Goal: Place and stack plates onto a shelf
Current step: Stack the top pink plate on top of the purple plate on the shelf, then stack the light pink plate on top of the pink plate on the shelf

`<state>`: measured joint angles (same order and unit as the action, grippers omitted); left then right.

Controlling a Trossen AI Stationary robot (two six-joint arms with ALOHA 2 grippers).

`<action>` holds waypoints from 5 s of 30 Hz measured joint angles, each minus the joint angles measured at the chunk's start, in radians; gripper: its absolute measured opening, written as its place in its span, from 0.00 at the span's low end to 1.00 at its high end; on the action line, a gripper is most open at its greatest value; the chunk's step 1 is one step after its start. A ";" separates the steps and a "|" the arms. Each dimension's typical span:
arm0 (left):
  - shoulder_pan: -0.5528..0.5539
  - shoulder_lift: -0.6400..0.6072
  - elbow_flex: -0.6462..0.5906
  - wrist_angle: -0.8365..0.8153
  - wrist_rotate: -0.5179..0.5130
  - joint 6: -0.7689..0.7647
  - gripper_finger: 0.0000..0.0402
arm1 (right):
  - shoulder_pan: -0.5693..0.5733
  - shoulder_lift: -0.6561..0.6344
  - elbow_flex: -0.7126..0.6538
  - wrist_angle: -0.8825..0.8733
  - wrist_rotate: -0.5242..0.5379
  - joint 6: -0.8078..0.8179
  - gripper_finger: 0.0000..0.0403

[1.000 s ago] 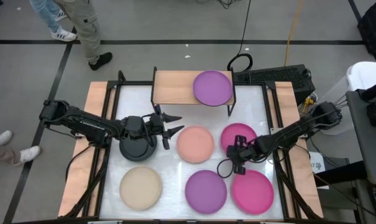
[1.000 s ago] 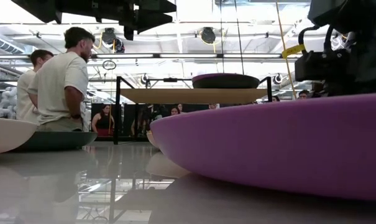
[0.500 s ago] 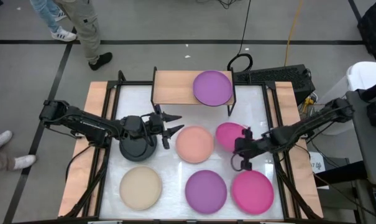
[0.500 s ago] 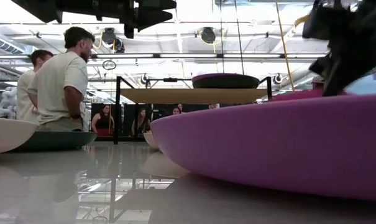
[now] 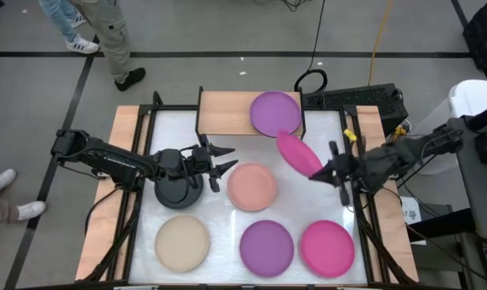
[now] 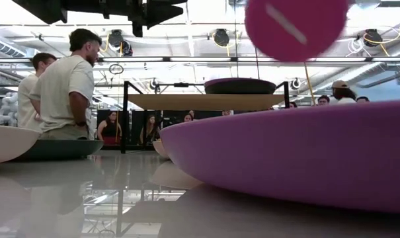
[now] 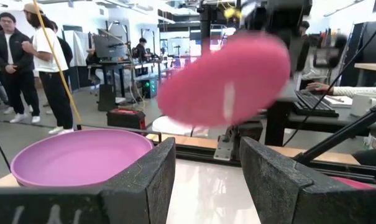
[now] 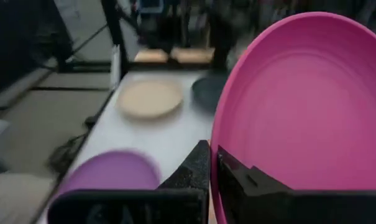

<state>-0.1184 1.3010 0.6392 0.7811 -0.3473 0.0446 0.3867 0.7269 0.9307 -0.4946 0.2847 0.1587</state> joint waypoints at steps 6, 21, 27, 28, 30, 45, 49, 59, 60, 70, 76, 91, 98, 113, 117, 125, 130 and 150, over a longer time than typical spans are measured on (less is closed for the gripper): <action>0.000 0.000 0.000 0.000 -0.002 0.004 0.46 | -0.138 0.154 0.171 -0.042 0.029 -0.281 0.00; -0.008 0.000 0.000 -0.023 -0.003 -0.001 0.46 | -0.632 0.504 0.231 -0.093 -0.144 -0.586 0.00; -0.008 0.000 0.000 -0.028 -0.003 -0.001 0.46 | -0.708 0.537 0.232 -0.062 -0.164 -0.623 0.00; -0.008 0.000 0.000 -0.028 -0.003 -0.001 0.46 | -0.715 0.539 0.232 -0.052 -0.181 -0.625 0.01; -0.008 0.000 0.000 -0.029 -0.003 -0.001 0.46 | -0.723 0.547 0.232 -0.035 -0.238 -0.628 0.01; -0.008 0.000 0.000 -0.030 -0.003 -0.009 0.46 | -0.731 0.581 0.231 -0.035 -0.287 -0.637 0.22; -0.009 0.000 0.002 -0.048 -0.004 -0.011 0.46 | -0.712 0.516 0.231 -0.042 -0.286 -0.616 0.36; -0.072 0.053 0.288 -0.809 -0.109 -0.046 0.46 | -0.588 0.211 0.141 -0.059 -0.290 -0.441 0.45; -0.081 0.067 0.310 -0.846 -0.105 -0.032 0.46 | -0.569 0.178 0.110 -0.033 -0.291 -0.429 0.44; -0.145 0.254 0.368 -0.985 0.008 0.016 0.46 | -0.420 -0.038 -0.214 0.305 -0.290 -0.353 0.43; -0.164 0.351 0.367 -0.986 0.071 0.037 0.46 | -0.359 -0.085 -0.316 0.437 -0.290 -0.323 0.43; -0.174 0.504 0.367 -0.974 0.076 0.107 0.46 | -0.318 -0.134 -0.362 0.492 -0.287 -0.298 0.42; -0.159 0.559 0.367 -0.952 0.077 0.117 0.45 | -0.318 -0.134 -0.362 0.491 -0.287 -0.298 0.42; -0.148 0.519 0.367 -0.932 0.039 0.119 0.03 | -0.318 -0.135 -0.362 0.491 -0.287 -0.301 0.42; -0.148 0.426 0.368 -0.933 0.043 0.134 0.03 | -0.318 -0.144 -0.362 0.490 -0.286 -0.301 0.42; -0.136 0.246 0.458 -0.898 0.038 0.315 0.03 | -0.318 -0.190 -0.362 0.491 -0.287 -0.305 0.42; -0.051 0.230 0.589 -0.978 0.031 0.488 0.03 | -0.318 -0.222 -0.362 0.491 -0.287 -0.308 0.42; 0.346 0.540 0.990 -1.180 0.244 0.714 0.03 | -0.318 -0.235 -0.362 0.462 -0.289 -0.312 0.42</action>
<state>0.2271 1.8408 1.6293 -0.3988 -0.1035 0.7587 0.0685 0.4919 0.5686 -0.0321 -0.0048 -0.1535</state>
